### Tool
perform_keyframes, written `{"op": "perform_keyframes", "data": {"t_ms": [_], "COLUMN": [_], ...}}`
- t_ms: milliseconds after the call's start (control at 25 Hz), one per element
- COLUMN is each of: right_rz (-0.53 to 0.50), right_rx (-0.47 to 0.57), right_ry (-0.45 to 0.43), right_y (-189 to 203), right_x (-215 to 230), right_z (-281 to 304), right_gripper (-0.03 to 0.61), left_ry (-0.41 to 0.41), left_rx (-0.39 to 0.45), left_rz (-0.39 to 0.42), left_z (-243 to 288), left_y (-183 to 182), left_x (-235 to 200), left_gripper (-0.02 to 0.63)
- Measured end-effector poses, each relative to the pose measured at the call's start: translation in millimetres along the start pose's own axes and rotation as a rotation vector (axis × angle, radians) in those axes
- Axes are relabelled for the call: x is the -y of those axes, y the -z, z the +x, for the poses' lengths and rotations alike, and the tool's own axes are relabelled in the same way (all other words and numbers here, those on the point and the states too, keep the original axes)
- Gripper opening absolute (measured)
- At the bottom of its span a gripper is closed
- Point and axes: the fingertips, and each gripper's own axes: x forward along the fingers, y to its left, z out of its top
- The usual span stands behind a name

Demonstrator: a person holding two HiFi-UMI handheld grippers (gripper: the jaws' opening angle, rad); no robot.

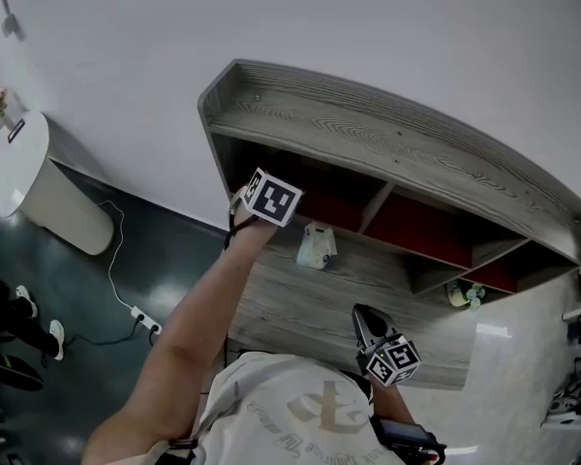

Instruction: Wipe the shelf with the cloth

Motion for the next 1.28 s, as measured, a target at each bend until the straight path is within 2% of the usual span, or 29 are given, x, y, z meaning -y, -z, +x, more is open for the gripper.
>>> {"op": "perform_keyframes", "data": {"t_ms": [280, 520, 720, 1280], "right_rz": [0.001, 0.005, 0.007, 0.007], "right_rx": [-0.005, -0.012, -0.017, -0.019], "right_ry": [-0.008, -0.019, -0.026, -0.05], "right_y": [1, 4, 6, 8], "right_x": [-1, -4, -7, -16], "right_z": [2, 5, 7, 11], "right_gripper": [0.005, 0.005, 0.005, 0.005], "left_ry": [-0.084, -0.191, -0.238, -0.221], "left_rx": [-0.01, -0.022, -0.026, 0.092], "left_rz": [-0.076, -0.124, -0.092, -0.21], "left_z": [-2, -9, -17, -61], "left_y": [7, 16, 23, 53], "left_x": [-34, -52, -56, -59], "left_gripper": [0.072, 0.072, 0.072, 0.071]}}
